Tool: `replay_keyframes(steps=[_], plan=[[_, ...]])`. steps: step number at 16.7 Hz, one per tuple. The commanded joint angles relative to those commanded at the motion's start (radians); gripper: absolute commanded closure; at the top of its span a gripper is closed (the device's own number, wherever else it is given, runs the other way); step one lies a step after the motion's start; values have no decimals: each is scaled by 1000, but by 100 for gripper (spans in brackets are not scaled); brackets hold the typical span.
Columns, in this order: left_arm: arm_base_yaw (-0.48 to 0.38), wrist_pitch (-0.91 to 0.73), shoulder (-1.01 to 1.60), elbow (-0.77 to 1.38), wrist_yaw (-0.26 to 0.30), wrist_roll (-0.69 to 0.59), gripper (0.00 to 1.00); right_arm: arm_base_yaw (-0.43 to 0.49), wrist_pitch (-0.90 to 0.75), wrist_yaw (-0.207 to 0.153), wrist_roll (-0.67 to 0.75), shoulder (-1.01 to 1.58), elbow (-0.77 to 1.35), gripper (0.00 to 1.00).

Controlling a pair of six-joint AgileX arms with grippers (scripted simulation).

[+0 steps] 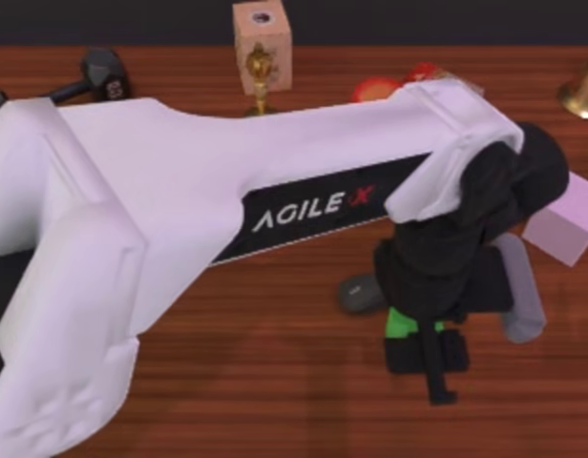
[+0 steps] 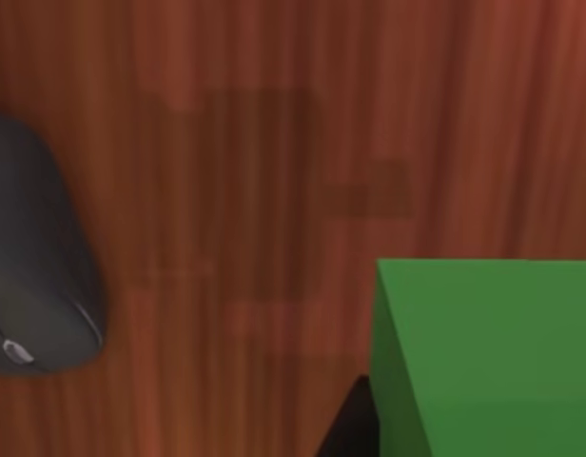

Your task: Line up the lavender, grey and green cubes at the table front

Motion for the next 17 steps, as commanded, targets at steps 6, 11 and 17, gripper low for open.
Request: replay_keyframes(steps=[6, 11, 17], plan=[[2, 43, 16, -33, 0, 2, 100, 0, 0, 0, 0, 0, 0, 0], [-1, 217, 71, -141, 1, -3, 100, 0, 0, 0, 0, 0, 0, 0], [-3, 231, 79, -152, 1, -2, 92, 0, 0, 0, 0, 0, 0, 0]])
